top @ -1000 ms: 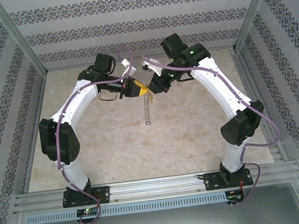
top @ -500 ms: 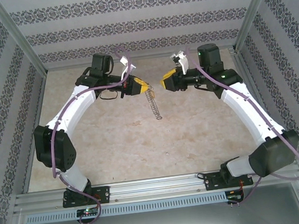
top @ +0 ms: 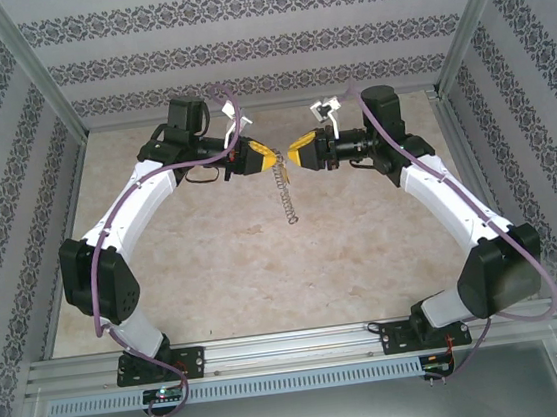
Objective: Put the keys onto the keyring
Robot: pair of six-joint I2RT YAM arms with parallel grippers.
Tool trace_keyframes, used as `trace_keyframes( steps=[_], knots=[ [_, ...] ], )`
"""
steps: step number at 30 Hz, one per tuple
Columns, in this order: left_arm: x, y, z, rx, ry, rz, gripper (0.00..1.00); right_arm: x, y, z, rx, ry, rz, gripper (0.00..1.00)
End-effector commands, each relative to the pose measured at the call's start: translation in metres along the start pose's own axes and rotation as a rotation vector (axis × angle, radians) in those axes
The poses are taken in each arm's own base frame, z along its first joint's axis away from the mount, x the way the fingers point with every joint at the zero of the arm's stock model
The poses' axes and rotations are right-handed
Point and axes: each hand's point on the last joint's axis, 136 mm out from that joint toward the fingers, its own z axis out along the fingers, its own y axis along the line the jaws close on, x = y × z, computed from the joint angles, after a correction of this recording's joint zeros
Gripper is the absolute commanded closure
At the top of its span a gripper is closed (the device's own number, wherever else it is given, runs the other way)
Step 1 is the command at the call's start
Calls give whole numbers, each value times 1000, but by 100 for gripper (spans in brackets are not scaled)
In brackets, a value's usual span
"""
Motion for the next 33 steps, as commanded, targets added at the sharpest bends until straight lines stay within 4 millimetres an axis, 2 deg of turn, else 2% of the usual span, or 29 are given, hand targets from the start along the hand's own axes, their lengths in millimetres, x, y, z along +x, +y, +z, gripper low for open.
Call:
trace_keyframes(
  steps=[1,15,19,22,23,27,33],
  knots=[
    [-27,-21,-3,27,-41,101,100,5,10,6,-86,14,-5,69],
    [-34,-26,-5,23,-51,117,100,17,8,14,-116,42,18,73],
    [-34,-26,-5,22,-51,116,100,16,8,16,-117,43,15,83],
    [-33,-25,-5,20,-52,116,100,17,7,16,-113,44,18,98],
    [-34,-25,-5,18,-53,117,100,18,7,16,-113,45,20,100],
    [-37,-24,-5,1,-70,129,100,27,6,19,-118,66,40,100],
    [-40,-22,-6,-17,-85,137,100,51,14,38,-148,166,62,100]
  ],
)
